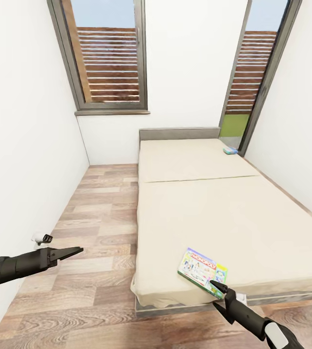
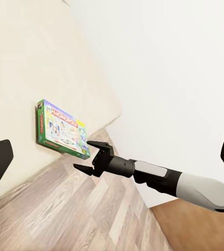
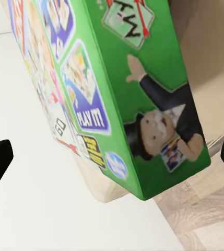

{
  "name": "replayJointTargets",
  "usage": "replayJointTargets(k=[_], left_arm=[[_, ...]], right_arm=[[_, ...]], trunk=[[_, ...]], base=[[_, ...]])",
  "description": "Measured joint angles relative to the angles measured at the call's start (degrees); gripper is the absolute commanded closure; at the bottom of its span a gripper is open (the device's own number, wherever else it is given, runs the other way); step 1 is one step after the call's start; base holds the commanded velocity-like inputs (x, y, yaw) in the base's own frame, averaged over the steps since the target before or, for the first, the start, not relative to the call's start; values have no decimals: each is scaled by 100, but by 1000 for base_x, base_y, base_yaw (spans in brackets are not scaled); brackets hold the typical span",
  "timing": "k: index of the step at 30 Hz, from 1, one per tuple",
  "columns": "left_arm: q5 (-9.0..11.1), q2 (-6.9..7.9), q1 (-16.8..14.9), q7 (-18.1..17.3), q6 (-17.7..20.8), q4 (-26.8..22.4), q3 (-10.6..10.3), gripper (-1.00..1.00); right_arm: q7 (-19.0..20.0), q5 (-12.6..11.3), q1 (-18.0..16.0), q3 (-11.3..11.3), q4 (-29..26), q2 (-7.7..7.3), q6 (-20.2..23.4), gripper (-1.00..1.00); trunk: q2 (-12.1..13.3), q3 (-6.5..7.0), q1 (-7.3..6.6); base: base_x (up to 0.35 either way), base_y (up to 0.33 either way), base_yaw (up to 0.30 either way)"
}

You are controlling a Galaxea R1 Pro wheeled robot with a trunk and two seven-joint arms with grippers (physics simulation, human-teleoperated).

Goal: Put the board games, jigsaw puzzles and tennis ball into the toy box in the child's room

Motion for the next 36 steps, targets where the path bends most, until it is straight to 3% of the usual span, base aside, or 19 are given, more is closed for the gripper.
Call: replayJointTargets(k=[36], left_arm=[[0,-9,0,0,0,0,-9,-100]], right_arm=[[77,0,0,0,-2,-5,10,-100]], trunk=[[0,0,0]], base=[[2,-34,0]])
